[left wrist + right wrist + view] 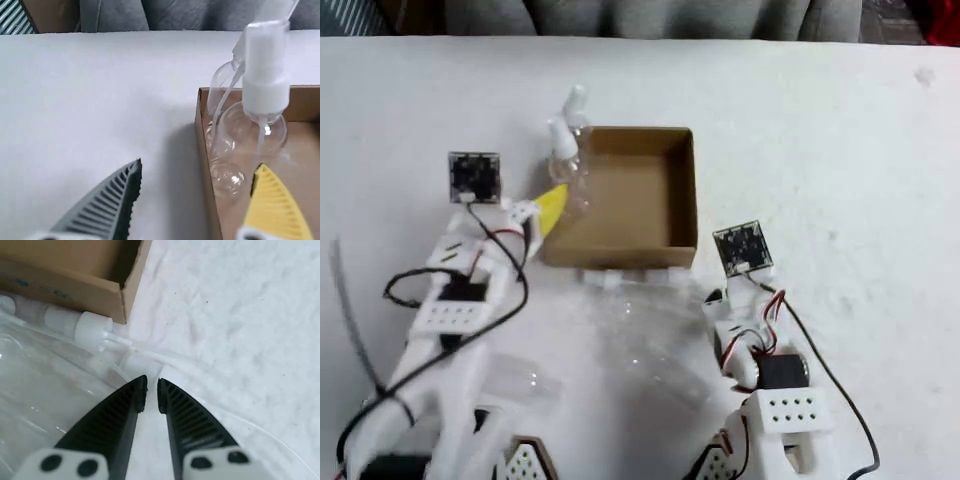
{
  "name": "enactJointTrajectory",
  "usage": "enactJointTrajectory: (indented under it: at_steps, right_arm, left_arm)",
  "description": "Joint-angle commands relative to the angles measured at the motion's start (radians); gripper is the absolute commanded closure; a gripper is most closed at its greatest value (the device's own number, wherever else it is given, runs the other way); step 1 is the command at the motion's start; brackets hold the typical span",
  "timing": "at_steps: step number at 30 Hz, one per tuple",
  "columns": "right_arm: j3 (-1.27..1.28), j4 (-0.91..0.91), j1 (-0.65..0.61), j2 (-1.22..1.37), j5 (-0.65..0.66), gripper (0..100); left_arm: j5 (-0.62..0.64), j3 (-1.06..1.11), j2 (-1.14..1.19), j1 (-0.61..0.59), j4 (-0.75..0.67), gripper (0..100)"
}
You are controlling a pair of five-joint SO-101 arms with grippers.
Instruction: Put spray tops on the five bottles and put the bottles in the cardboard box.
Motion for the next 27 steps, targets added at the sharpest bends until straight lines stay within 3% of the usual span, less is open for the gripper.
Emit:
enactJointTrajectory:
  at_steps: [1,3,11,20,27]
  right_arm:
    - [-0.008,-0.019,0.007,-0.008,0.012,98.2]
    - [-0.008,-0.019,0.007,-0.008,0.012,98.2]
    - [-0.008,-0.018,0.007,-0.008,0.012,98.2]
    - [-0.008,-0.016,0.007,-0.008,0.012,98.2]
    - [-0.008,-0.016,0.007,-0.008,0.012,98.2]
  left_arm:
    - [-0.071,-0.006,-0.236,-0.039,0.241,69]
    - [-0.124,-0.008,-0.311,-0.042,0.365,69]
    - [-0.566,-0.026,-0.561,-0.05,0.924,69]
    - [-0.783,-0.35,-0.519,-0.13,1.445,68]
    - [-0.924,-0.456,-0.343,-0.056,1.683,66]
